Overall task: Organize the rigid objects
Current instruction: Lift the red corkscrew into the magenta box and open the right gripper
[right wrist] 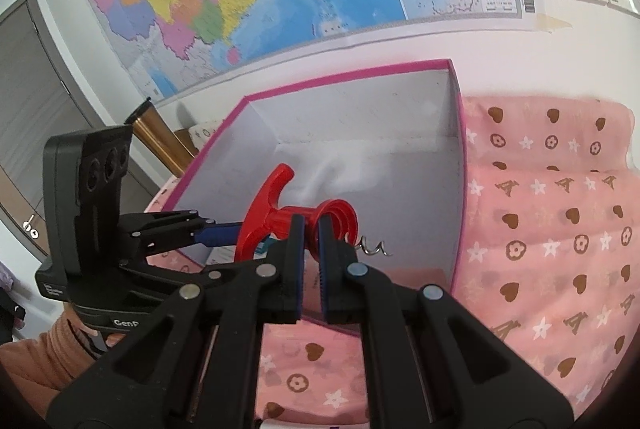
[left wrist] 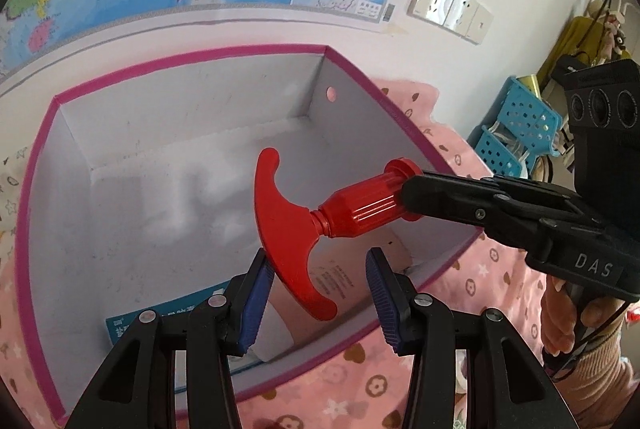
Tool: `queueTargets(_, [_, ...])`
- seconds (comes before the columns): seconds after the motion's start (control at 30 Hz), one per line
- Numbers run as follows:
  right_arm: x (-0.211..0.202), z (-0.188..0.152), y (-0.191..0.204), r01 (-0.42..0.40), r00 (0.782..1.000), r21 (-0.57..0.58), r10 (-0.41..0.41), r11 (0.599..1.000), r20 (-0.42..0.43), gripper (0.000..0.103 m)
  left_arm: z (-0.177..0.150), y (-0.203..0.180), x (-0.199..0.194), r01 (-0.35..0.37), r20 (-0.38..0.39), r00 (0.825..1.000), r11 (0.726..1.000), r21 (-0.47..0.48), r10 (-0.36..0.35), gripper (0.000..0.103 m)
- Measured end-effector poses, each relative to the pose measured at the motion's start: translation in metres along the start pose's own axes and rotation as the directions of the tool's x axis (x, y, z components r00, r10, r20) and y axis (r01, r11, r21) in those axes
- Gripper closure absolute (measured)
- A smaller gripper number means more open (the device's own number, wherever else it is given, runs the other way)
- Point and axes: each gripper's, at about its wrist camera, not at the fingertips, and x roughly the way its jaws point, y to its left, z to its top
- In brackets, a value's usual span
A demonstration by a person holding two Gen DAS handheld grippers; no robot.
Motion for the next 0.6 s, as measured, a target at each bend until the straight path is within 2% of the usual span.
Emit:
queueTargets(0.17, [0.014,-0.004,-0.006,0.082,0.996,-0.004,-0.082,0.997,-0.032,0.094,0.0,0.003,0.003,-0.024,0.001,1.0,1.0,-0.008,0.024,0.055])
queueTargets(0.37, [0.013,-0.006,-0.003,0.145,0.989,-0.034,-0.145,0.989,-0.02,0.092,-0.007,-0.001,-0.009,-0.055,0.039,0.998,0.998,0.008,0.055,0.054])
queueTargets(0.6, [-0.006,-0.014,0.006,0.12,0.993,-0.049,-0.12,0.992,0.002,0.092,-0.024,-0.005,-0.041,-0.059,0.115,0.992,0.998,0.025,0.056,0.051])
